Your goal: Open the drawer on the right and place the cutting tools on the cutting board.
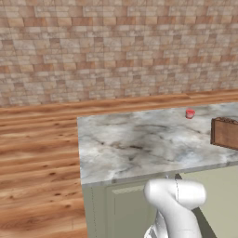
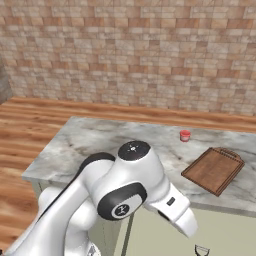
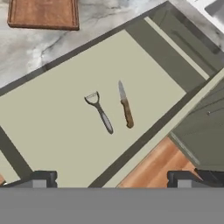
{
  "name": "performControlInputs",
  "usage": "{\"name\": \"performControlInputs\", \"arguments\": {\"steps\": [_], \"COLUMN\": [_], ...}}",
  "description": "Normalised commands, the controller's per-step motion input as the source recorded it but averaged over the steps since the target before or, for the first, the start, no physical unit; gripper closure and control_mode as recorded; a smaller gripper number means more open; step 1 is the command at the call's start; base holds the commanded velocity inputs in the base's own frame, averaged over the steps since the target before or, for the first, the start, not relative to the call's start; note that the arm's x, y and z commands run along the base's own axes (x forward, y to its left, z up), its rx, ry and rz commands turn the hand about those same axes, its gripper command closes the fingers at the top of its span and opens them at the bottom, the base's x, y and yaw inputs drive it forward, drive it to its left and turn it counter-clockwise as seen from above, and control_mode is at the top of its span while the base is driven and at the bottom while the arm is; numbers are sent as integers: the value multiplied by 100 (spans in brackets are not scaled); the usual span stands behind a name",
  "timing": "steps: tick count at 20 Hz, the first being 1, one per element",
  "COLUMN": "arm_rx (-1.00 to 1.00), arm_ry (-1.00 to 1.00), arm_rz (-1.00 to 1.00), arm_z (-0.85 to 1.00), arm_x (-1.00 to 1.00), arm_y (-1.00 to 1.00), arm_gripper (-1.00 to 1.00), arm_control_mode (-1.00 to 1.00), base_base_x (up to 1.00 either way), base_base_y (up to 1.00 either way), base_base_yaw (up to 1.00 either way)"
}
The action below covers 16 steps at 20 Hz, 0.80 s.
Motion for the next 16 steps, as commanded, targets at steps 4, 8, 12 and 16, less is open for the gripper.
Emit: {"name": "performControlInputs", "arguments": {"steps": [4,8,12,16], "arm_rx": [-3,0,0,2], "arm_ry": [9,7,4,0], "arm_rz": [0,0,2,5], "arm_z": [-31,-34,-33,-29], "arm_x": [4,3,9,9], "arm_y": [0,-8,-36,-53], "arm_gripper": [-100,-100,-100,-100], "arm_control_mode": [-100,-100,-100,-100], "base_base_x": [0,0,0,0], "base_base_y": [0,0,0,0], "base_base_yaw": [0,0,0,0]}}
